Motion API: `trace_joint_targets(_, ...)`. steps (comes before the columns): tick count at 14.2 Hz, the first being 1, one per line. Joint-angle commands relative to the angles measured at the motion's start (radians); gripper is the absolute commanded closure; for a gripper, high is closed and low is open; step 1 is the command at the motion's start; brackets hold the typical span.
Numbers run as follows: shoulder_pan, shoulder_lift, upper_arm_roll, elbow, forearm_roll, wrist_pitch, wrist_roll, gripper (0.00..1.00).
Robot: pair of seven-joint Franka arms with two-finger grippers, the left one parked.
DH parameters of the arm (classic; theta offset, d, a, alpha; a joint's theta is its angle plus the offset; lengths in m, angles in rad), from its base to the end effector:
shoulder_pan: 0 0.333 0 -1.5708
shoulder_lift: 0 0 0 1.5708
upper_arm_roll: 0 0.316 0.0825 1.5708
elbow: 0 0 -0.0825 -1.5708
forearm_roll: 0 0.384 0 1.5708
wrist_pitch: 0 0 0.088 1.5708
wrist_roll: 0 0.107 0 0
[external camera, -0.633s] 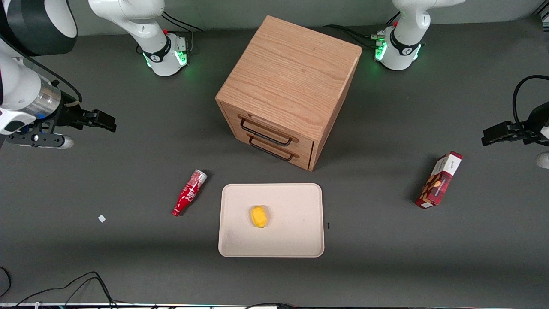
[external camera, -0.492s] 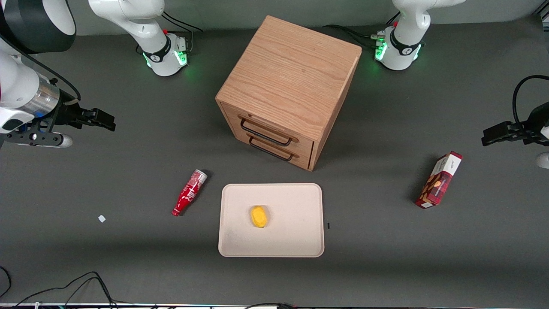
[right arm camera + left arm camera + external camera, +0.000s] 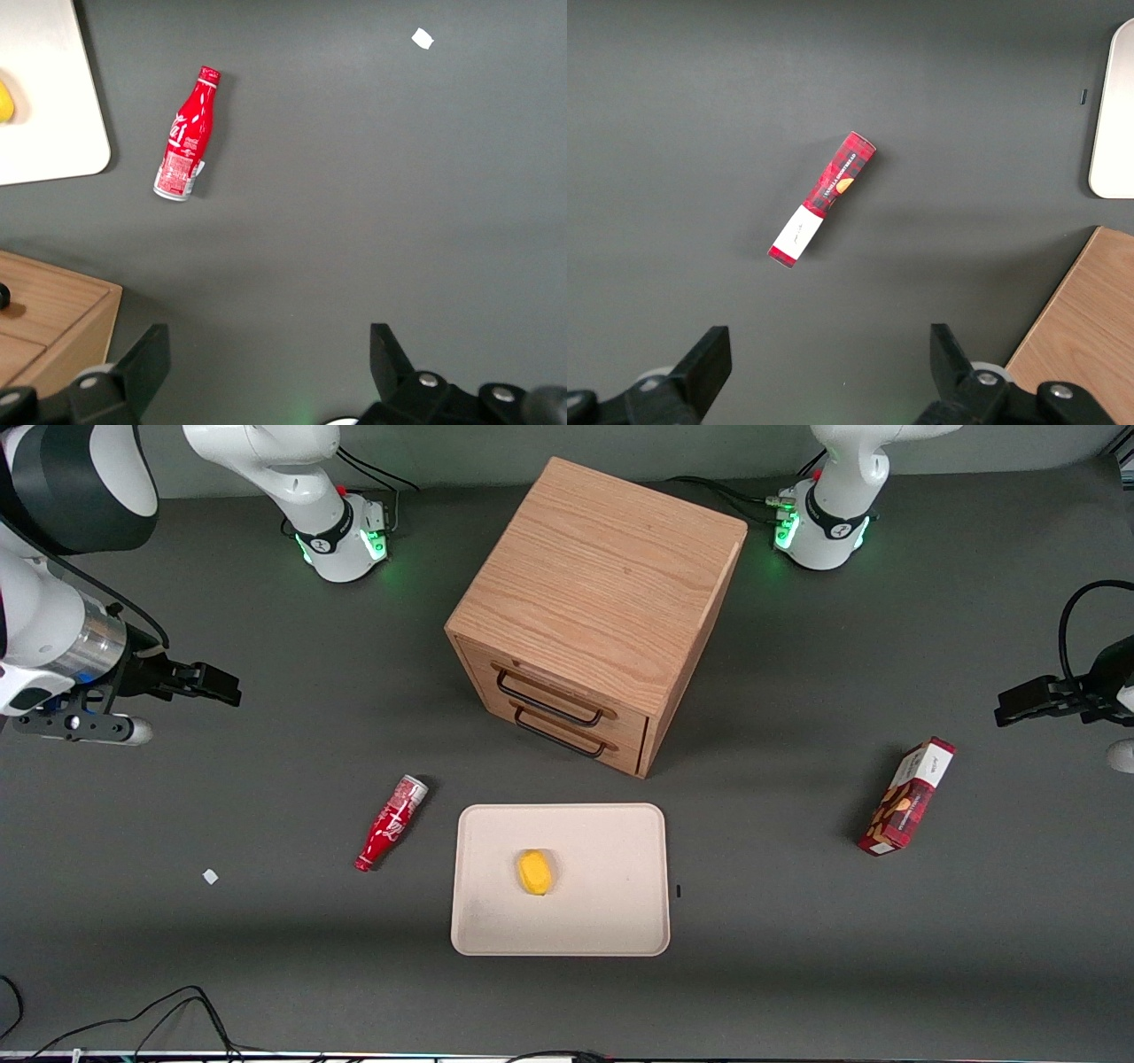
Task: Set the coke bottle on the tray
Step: 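Move the open right gripper down to the red Coca-Cola bottle, then close the right gripper around the bottle's body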
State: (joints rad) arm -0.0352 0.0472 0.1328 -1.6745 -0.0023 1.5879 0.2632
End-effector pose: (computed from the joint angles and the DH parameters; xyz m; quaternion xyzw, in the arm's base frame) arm 0.5597 0.0531 0.5510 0.9944 -0.0823 -0.0659 0.0100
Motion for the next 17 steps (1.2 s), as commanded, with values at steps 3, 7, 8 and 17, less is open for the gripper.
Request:
trace_joint_targets(3,0.075,0.241,0.021,0.195,0.028,-0.010,0.340,0.00)
trace_joint_targets(7,0.138,0.333,0.028,0.132,0.027,0.214,0.487,0.00)
trace_joint_targets(8,0.149,0.339,0.027,0.081,0.022,0.290,0.513,0.00)
trace_joint_targets(17,0.150,0.471,0.027,-0.166,-0.050,0.745,0.662,0.00)
